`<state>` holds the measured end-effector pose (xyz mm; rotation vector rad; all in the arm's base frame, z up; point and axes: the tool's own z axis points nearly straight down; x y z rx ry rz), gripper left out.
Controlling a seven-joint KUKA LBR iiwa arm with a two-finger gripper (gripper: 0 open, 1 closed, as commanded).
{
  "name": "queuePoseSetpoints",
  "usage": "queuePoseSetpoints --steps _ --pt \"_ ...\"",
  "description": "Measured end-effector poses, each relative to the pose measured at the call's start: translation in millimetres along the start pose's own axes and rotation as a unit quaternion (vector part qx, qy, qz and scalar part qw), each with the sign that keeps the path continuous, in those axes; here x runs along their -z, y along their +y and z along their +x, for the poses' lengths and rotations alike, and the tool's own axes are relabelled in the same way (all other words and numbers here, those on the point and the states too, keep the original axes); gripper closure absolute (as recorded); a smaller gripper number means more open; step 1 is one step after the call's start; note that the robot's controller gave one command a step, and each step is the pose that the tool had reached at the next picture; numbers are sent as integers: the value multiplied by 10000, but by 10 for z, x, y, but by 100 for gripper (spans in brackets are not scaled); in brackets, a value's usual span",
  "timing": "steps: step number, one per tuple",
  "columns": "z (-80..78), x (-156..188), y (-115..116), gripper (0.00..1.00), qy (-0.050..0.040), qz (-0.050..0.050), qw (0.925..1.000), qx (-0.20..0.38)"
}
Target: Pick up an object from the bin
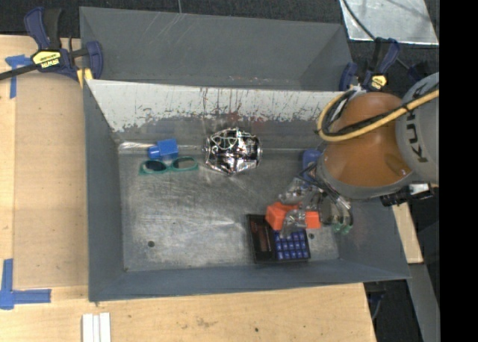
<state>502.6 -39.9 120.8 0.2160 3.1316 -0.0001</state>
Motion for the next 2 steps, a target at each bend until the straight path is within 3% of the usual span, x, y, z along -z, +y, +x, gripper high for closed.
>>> queuePoseSetpoints --steps 1,2 --pt "18 200 0 100 27 0 10000 1" --pt "-2 363 0 100 -10 -2 10000 3"
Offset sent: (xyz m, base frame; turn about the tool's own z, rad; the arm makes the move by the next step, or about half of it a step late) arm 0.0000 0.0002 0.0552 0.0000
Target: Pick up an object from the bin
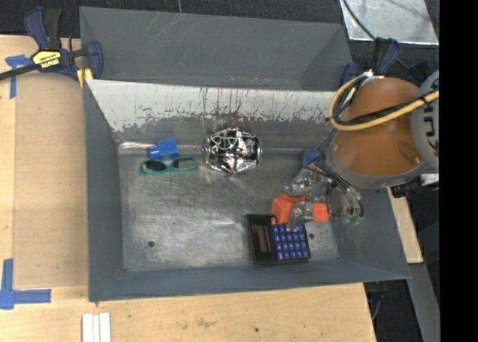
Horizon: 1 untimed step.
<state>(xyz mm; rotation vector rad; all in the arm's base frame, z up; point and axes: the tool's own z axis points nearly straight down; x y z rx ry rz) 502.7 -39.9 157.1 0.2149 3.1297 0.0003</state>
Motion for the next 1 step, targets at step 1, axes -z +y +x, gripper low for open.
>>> queuePoseSetpoints --steps 1 --pt "-4 99 0 100 0 0 10000 -2"
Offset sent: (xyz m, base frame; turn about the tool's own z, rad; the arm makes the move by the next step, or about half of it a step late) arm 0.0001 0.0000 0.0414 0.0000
